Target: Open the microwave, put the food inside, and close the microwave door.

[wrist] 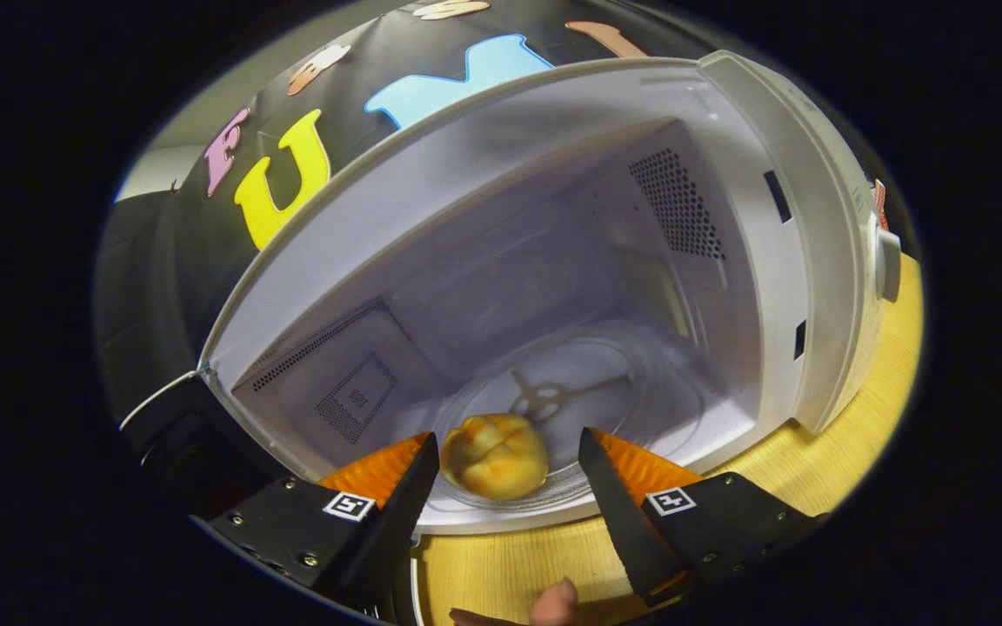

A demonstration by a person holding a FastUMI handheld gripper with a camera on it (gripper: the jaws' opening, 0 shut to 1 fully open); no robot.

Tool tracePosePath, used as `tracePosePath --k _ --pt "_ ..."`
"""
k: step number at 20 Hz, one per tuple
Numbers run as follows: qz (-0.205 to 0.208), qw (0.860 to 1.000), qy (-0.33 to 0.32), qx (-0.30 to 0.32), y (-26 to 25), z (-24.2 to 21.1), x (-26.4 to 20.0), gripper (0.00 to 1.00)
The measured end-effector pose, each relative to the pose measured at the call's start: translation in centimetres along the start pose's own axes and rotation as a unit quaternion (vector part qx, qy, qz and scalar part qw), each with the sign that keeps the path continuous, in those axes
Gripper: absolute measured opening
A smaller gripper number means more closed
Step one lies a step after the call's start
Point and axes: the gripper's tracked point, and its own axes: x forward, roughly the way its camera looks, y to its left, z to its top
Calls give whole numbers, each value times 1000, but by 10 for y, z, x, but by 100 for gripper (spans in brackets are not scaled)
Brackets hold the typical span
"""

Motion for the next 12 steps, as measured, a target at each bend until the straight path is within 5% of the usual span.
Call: tracePosePath --k 5,12 --pt "93 995 -6 -25 59 16 -78 97" --pt "222 970 -18 -103 137 26 -212 97"
